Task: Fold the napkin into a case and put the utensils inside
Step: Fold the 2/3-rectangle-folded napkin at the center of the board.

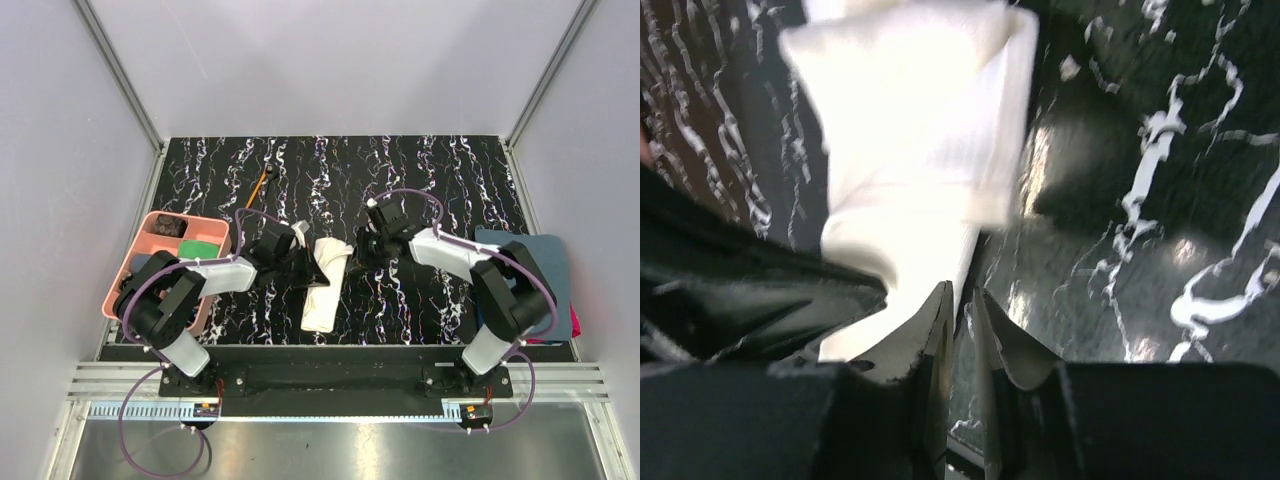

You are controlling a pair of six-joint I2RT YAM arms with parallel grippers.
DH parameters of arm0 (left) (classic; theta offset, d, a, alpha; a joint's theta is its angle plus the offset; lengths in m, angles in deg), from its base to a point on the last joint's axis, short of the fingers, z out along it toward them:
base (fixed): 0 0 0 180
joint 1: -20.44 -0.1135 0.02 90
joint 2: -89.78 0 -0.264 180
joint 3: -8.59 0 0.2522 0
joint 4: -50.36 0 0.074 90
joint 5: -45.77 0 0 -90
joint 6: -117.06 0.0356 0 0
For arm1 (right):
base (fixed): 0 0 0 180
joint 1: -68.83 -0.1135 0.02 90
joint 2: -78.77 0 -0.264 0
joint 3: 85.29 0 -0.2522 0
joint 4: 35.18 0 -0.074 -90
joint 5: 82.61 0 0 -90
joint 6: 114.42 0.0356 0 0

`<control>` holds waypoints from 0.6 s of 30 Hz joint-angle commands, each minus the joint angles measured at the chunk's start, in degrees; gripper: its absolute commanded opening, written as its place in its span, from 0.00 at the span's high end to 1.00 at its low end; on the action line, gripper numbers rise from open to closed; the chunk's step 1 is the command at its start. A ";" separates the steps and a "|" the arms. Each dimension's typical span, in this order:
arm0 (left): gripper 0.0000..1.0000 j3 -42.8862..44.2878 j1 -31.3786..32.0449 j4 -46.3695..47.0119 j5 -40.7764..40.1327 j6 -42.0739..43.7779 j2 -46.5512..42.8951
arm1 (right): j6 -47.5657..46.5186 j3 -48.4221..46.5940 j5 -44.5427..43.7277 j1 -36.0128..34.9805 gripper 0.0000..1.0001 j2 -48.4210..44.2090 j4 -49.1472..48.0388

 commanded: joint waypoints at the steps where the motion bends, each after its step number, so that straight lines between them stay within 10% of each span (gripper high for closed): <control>1: 0.96 -0.37 -0.07 -1.52 -2.27 3.16 -1.90 | -2.76 -6.42 -0.85 1.13 0.77 4.70 -2.97; 13: 0.94 -3.19 0.02 -6.00 -6.75 8.43 -8.04 | -6.19 -21.54 1.43 1.57 0.77 17.00 -5.35; 18: 0.77 -1.52 0.37 -10.49 -7.72 10.11 -11.03 | -6.10 -23.57 3.90 2.01 0.77 19.91 -4.92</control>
